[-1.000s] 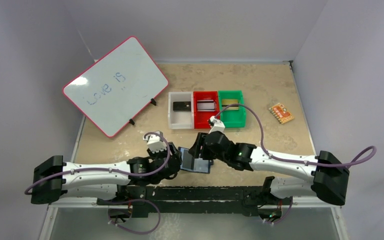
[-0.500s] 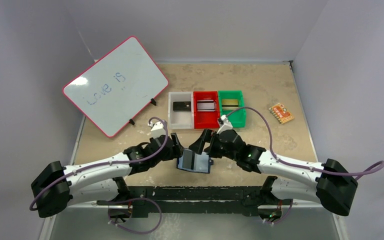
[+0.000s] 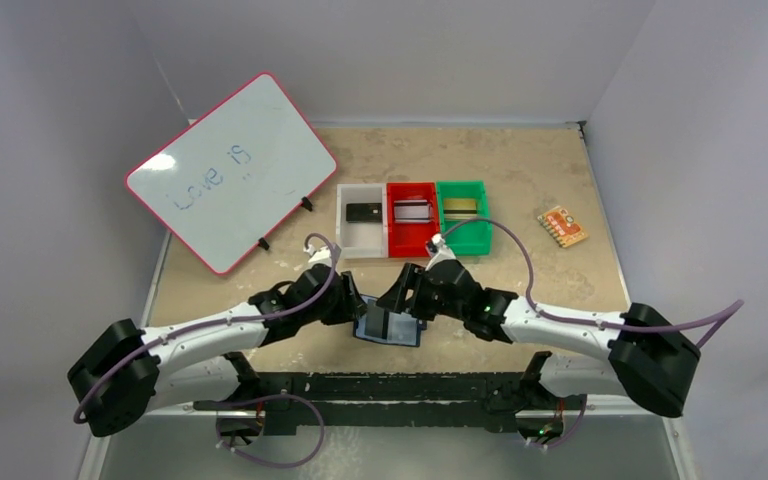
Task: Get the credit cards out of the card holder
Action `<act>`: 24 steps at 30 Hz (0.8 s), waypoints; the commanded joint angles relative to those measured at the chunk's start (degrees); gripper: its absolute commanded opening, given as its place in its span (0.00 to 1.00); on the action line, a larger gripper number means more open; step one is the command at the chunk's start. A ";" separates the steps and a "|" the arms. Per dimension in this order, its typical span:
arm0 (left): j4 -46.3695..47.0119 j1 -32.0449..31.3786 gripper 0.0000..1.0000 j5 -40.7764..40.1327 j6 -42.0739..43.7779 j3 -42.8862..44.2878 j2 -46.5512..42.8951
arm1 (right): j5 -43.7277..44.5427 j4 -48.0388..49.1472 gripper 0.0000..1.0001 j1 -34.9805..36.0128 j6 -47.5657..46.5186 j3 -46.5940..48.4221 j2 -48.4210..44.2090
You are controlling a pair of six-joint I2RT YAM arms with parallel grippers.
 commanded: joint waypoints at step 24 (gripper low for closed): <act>8.84 0.23 0.00 1.52 -1.21 -5.10 5.11 | -9.73 16.80 0.54 -0.94 4.11 -7.51 8.65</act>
